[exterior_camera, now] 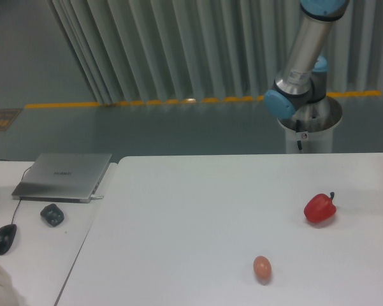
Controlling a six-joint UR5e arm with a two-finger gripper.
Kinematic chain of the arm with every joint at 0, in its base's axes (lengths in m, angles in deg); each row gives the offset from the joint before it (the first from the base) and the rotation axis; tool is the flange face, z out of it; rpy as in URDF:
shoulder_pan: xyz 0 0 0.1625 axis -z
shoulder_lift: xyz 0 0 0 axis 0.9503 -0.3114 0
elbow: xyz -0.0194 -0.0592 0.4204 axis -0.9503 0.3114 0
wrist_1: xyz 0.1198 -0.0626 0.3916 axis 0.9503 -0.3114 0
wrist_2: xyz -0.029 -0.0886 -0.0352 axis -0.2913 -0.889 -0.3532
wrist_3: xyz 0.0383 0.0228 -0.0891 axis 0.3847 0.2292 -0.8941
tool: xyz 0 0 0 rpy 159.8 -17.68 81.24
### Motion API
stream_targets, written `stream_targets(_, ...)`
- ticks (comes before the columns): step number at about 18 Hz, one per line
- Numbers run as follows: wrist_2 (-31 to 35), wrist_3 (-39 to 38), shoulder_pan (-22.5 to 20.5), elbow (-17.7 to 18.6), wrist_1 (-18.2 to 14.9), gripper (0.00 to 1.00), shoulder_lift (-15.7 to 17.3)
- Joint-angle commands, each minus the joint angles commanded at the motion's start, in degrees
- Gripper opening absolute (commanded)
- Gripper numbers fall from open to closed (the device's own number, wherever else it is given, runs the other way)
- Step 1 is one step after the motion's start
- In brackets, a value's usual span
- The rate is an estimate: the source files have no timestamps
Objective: Place the yellow pepper in a basket
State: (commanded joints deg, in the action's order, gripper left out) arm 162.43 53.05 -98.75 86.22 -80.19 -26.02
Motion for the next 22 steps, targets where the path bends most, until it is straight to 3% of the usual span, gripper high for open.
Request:
stream_targets(5, 1.6, -10.6, 5.9, -1.5, -5.9, 1.00, 1.3)
stream_targets(10, 1.6, -11.4, 10.6, -3.3, -10.6, 1.00, 1.3)
stream_targets(22, 1.5, -14.8, 14.6, -3.9, -10.3, 1.00, 0.5)
